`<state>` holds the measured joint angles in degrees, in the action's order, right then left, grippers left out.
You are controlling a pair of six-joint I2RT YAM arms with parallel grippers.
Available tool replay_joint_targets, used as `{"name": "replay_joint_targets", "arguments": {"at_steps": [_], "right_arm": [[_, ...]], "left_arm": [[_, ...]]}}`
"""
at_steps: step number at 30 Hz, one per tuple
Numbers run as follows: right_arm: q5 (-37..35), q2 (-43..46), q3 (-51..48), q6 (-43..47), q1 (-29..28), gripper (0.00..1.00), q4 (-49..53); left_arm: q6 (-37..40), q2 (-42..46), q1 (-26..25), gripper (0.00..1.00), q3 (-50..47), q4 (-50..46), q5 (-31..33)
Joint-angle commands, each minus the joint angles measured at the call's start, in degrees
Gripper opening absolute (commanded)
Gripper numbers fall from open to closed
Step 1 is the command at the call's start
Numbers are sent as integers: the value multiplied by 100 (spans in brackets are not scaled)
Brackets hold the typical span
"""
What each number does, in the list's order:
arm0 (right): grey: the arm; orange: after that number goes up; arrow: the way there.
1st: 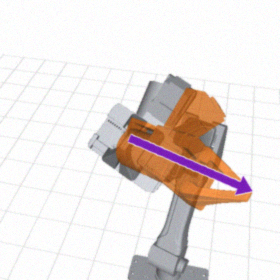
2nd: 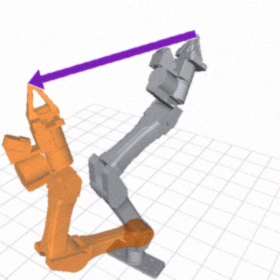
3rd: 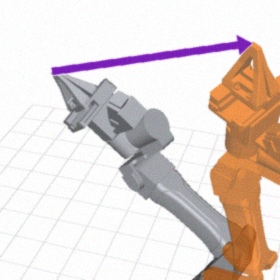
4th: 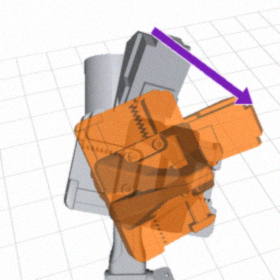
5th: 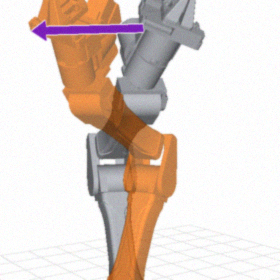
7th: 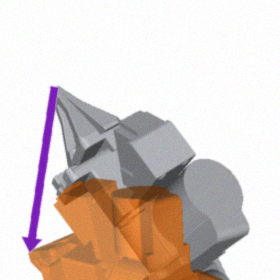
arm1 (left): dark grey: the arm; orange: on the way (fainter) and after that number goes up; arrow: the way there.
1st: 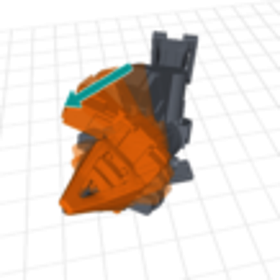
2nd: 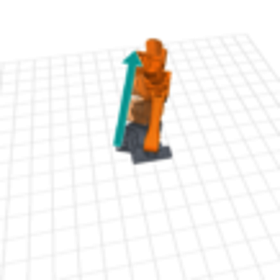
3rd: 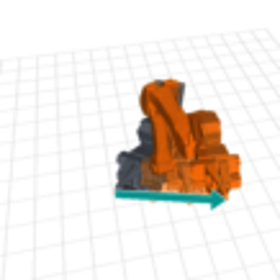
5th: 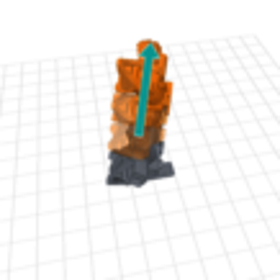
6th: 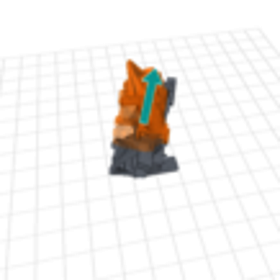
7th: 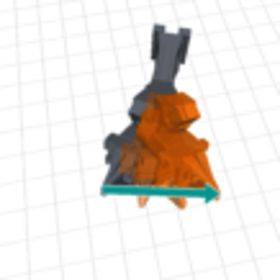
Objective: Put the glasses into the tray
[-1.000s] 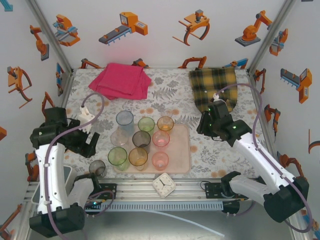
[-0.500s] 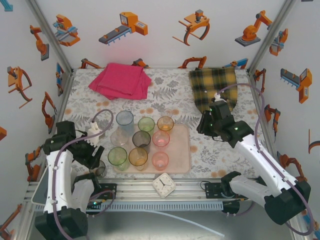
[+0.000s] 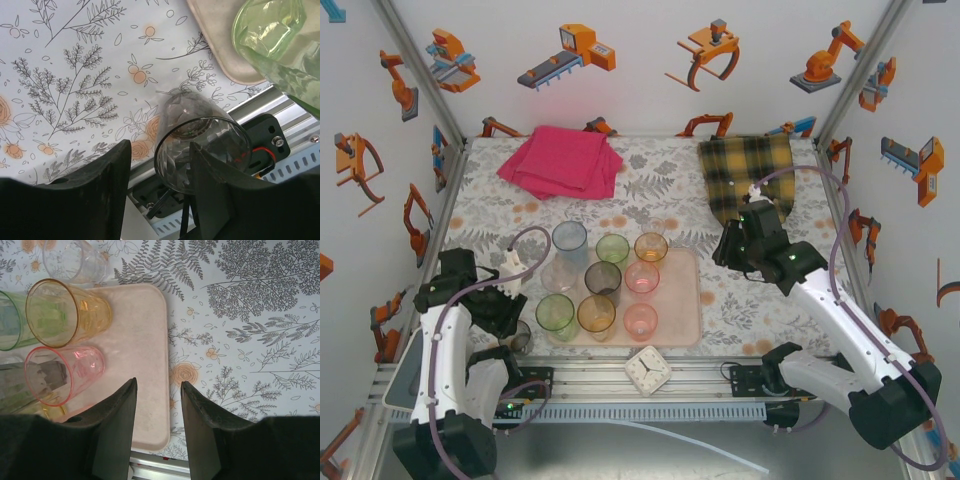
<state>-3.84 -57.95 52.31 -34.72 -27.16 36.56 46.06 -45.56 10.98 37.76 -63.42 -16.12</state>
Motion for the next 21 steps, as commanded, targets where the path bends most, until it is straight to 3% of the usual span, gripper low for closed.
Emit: {"name": "replay_joint_targets", "arguments": {"at_steps": [1,12,21], "right_arm": [[14,47,4,-1,32,40,-87],[32,-23,37,6,35,40,-120],[57,-40,23,0,32,40,-149]], "left_arm": [[198,-38,42,47,-76,96,-119],[263,-81,40,42,-348,338,-153],[289,-42,38,23,-306,269,-120]]}}
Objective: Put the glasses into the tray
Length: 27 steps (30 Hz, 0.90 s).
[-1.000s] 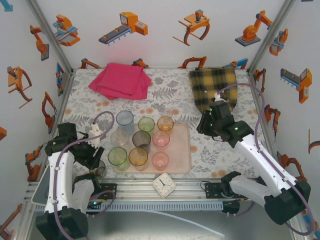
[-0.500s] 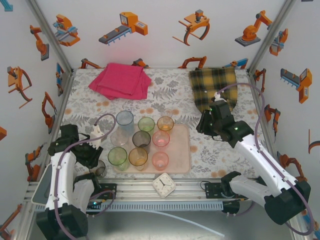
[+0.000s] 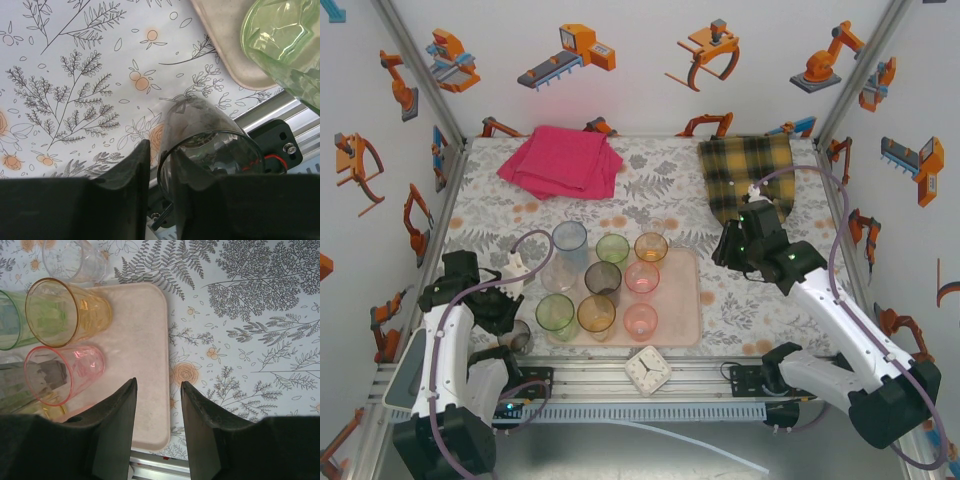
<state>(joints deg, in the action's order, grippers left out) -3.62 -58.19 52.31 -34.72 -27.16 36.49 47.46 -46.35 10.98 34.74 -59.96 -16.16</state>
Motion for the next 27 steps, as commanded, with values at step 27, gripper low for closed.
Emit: {"name": "replay_joint_targets", "arguments": {"at_steps": [27], "right_arm": [[210,-258,250,185,27,41,-160]], "left_arm": [[-407,-662,53,5,1928,-1064,69]]}}
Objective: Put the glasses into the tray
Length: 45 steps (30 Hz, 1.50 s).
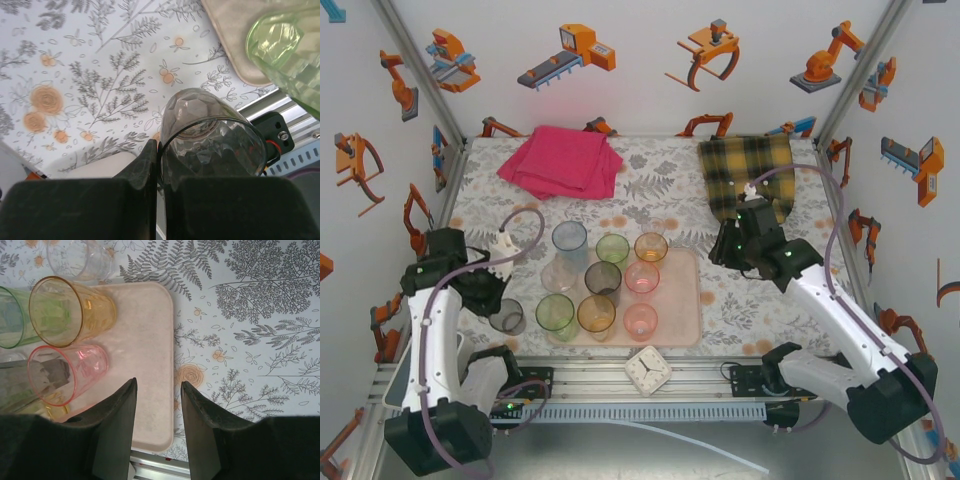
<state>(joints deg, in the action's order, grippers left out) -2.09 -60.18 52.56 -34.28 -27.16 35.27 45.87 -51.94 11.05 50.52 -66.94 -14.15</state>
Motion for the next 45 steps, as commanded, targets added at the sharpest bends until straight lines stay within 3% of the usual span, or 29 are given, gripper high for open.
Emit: {"name": "replay_joint_targets", "arguments": {"at_steps": [1,12,16,30,45], "right_arm": [[68,-80,245,144,29,41,-44],[110,-196,387,192,35,41,-68],[112,-236,388,193,35,41,-73],[-26,-87,621,194,84,41,293],[-541,585,1276,272,365,41,1549]], "left_arm": [[-307,-180,46,5,555,-452,-167],[-932,-1205,-5,4,2777,-1125,-281],[-1180,-1466,-253,4,3407,-1221,-151],[-2351,-2365,-2595,5,4967,-1179,438],[-2644,-3562,-4868,5,6013,-943,901]]}}
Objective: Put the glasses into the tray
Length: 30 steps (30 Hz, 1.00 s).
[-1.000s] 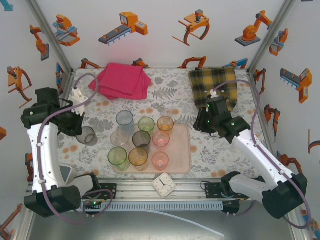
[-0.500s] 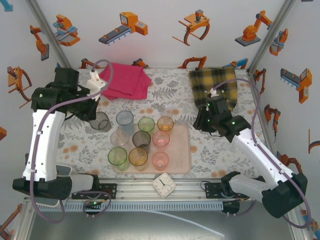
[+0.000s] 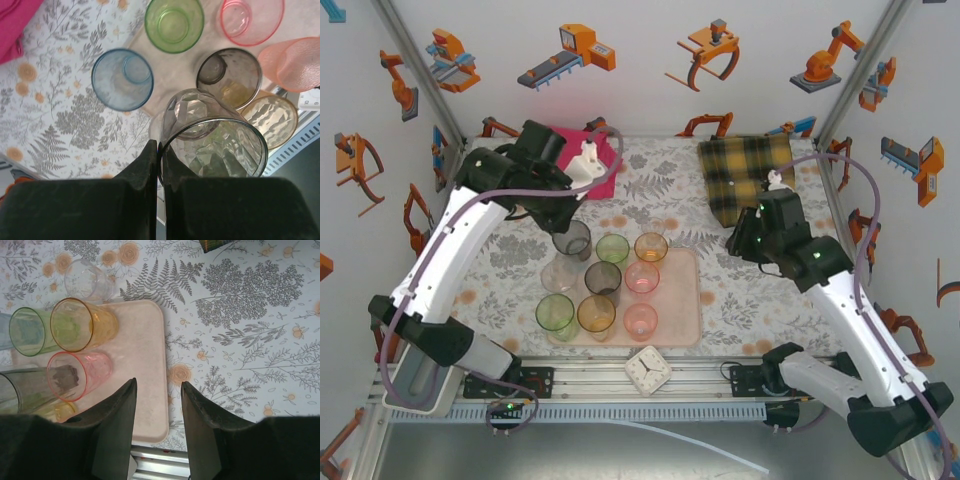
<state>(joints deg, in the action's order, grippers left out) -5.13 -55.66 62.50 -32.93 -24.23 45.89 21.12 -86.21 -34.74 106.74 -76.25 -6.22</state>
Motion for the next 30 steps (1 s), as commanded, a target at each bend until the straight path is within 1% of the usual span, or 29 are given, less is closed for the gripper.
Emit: {"name": "replay_joint_targets", "arguments": {"at_steps": [1,11,17,22,26,30], "right_arm": [[-264,152,310,136,90,41,552],[-439,325,628,-25,170,41,1212],[-731,519,957,-124,190,41,1747],[-822,644,1252,-143,185,41,2125],[-883,806,1383,-142,184,41,2382],[-970,954,1473,-135,188,41,2605]], "left_arm": [[-170,-217,-404,5,518,-20,122],[-273,-1243,-1433,5,1629,4,44],[-454,-1934,-1877,5,2377,118,-57],[-626,-2540,-2199,5,3045,140,-109],[-812,-2883,-2397,5,3226,237,-257],[-882,-3166,-2629,5,3237,349,-156]]}}
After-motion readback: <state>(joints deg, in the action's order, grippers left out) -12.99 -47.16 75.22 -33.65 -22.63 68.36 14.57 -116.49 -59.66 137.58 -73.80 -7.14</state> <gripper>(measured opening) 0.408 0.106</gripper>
